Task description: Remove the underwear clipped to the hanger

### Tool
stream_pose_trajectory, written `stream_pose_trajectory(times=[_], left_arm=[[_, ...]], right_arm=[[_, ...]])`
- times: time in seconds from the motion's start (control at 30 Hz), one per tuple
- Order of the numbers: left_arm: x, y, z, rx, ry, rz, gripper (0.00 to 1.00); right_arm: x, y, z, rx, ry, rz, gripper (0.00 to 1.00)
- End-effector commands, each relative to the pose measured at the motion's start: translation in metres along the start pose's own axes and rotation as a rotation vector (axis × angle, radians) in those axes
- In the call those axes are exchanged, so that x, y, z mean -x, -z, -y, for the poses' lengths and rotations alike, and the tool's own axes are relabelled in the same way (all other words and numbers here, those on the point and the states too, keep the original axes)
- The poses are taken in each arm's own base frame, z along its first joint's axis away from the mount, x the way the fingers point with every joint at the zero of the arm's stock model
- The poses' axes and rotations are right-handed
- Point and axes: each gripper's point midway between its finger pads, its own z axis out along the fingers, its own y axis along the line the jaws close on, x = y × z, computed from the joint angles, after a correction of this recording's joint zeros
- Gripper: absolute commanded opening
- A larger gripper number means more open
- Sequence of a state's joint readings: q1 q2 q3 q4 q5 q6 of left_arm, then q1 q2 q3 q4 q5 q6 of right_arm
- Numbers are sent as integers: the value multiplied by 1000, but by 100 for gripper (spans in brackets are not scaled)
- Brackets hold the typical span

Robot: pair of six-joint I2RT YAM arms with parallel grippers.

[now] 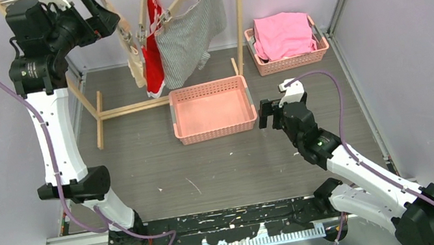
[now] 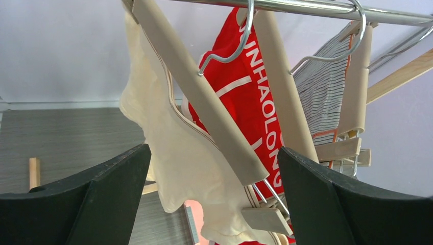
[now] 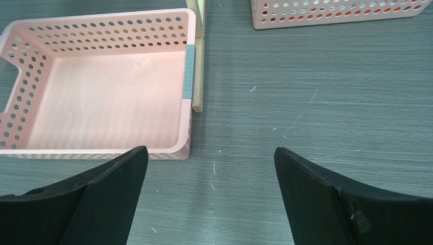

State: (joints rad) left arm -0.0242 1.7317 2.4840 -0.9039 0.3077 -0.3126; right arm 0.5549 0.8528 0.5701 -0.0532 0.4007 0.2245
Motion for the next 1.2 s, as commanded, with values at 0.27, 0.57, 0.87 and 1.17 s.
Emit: stream_pose_trajectory(times=[0.27, 0.57, 0.87, 1.17], left_arm=[[12, 3, 4, -8, -45, 48, 98], [5, -20, 1, -36, -26, 28, 71], [8, -27, -7, -12, -60, 48, 57], [23, -13, -14, 48, -158, 106, 37]], right_arm=[[28, 5, -14, 56, -43, 91, 100], [28, 5, -16, 70, -36, 91, 100], [28, 6, -19, 88, -25, 91, 100], [22, 3, -28, 124, -20, 79, 100]])
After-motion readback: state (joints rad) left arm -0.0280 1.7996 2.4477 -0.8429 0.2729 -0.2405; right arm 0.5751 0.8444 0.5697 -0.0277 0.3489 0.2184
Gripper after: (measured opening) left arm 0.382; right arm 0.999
